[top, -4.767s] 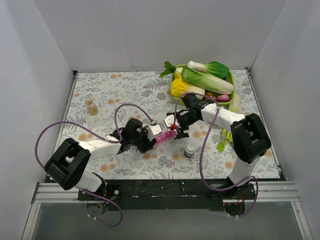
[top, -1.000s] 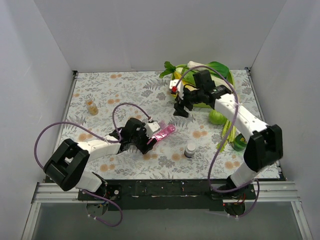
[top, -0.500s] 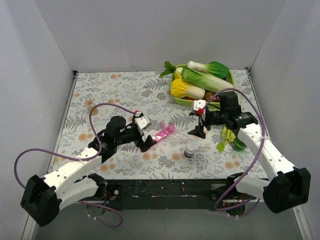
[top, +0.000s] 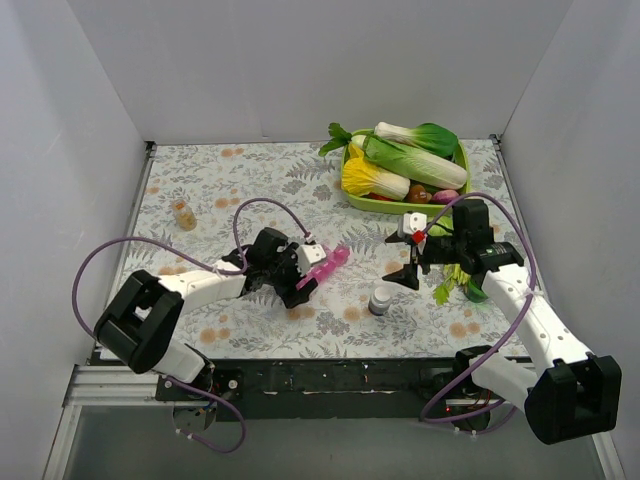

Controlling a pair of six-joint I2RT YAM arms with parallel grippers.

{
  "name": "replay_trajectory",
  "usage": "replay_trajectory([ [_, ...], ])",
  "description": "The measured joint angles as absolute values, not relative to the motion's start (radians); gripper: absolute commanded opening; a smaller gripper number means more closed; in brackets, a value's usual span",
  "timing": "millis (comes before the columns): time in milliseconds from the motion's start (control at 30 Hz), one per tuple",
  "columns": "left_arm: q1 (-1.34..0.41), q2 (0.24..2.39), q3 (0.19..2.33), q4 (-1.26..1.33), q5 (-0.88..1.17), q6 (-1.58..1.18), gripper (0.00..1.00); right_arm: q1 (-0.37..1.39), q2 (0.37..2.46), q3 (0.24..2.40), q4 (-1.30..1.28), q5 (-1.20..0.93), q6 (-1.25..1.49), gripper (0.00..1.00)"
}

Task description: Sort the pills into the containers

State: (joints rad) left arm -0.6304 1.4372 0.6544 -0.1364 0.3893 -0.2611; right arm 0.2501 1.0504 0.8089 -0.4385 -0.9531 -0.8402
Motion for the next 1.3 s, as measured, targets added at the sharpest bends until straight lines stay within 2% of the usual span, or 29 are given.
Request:
replay_trajectory([
  [333,-0.637,1.546,0.728,-0.144,0.349,-0.202,0.71,0.236,1.046,0.802,-0.415,-0.999,-0.834,0.97],
  [567,-0.64,1.565,0.76,-0.181,0.336,-0.154,0.6,0.235,1.046,0.79,-0.408,-1.012,-0.829,0.97],
  [733,-0.64,1.579,0.789,-0.221,0.337,-0.064,0.59,0.235,1.046,0.789,-0.408,-1.023,-0.825,0.96],
  [767,-0.639,1.576,0.79,-0.23,0.34,-0.039,0.57,0.235,1.046,0.788,-0.408,-1.026,-0.824,0.96],
  [900,-0.61,1.556,0.789,-0.287,0.361,0.05,0.36,0.235,1.046,0.785,-0.407,-1.037,-0.822,0.96],
  [933,-0.597,1.549,0.785,-0.302,0.368,0.075,0.36,0.235,1.046,0.781,-0.405,-1.042,-0.822,0.96],
  [1167,-0.551,1.515,0.762,-0.361,0.41,0.193,0.35,0.235,1.046,0.77,-0.399,-1.064,-0.821,0.96],
  [1233,-0.544,1.511,0.759,-0.364,0.419,0.214,0.37,0.235,1.046,0.77,-0.399,-1.071,-0.821,0.96],
  [1300,-0.536,1.508,0.753,-0.365,0.432,0.231,0.43,0.235,1.046,0.77,-0.399,-1.078,-0.82,0.96],
])
